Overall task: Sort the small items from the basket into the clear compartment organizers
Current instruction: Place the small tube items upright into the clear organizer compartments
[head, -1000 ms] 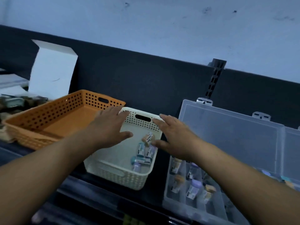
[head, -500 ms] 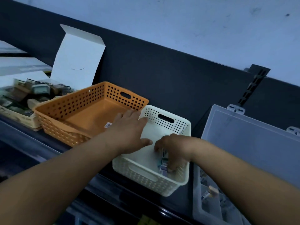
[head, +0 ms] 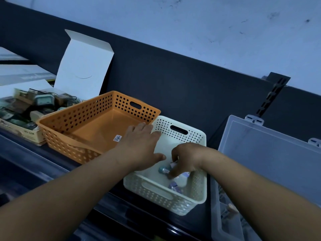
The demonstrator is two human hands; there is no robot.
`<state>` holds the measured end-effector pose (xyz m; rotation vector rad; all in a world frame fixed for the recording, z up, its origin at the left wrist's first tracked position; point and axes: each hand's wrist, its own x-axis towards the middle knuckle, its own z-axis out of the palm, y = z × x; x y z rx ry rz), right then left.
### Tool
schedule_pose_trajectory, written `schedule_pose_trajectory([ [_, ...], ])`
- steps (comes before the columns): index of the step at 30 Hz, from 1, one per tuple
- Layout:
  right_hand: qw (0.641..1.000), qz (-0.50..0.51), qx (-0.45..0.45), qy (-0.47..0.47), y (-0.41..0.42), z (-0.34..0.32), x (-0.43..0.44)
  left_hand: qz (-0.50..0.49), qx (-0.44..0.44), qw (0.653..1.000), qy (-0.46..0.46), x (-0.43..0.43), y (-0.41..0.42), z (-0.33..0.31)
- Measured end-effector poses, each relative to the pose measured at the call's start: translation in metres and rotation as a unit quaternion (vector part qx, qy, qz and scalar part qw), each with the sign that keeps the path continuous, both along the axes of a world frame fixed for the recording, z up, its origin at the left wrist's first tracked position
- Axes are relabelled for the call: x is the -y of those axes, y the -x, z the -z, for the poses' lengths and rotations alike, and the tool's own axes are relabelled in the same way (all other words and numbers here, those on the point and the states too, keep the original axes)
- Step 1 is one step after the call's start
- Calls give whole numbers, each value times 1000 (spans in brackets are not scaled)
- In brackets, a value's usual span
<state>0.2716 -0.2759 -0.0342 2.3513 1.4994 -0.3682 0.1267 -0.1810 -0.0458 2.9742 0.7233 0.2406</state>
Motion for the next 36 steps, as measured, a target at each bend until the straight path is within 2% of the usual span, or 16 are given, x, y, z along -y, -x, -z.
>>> schedule_pose_trajectory([
  [6, 999, -36, -21, -32, 2, 6, 2, -5, -9, 1000, -4, 2, 0, -1],
  [13, 998, -57, -30, -19, 6, 5, 0, -13, -10, 1000, -15, 3, 0, -1],
  [18, 983, -38, -92, -157, -3, -9, 7, 4, 95, 995, 34, 7, -1, -12],
  [21, 957, -18, -158, -242, -4, -22, 17, -11, 145, 978, 148, 19, -2, -22],
  [24, 941, -10, -189, -281, -5, -29, 31, -22, 163, 940, 299, 34, -9, -31],
  [27, 920, 19, -232, -315, -9, -34, 50, -21, 178, 913, 366, 45, -16, -37],
  [31, 845, 104, -372, -370, -25, -43, 86, -14, 201, 884, 421, 58, -27, -45],
  [35, 771, 200, -469, -382, -44, -46, 128, -8, 228, 840, 491, 76, -44, -54],
  [36, 763, 213, -476, -383, -49, -48, 139, -1, 230, 836, 499, 82, -50, -56],
])
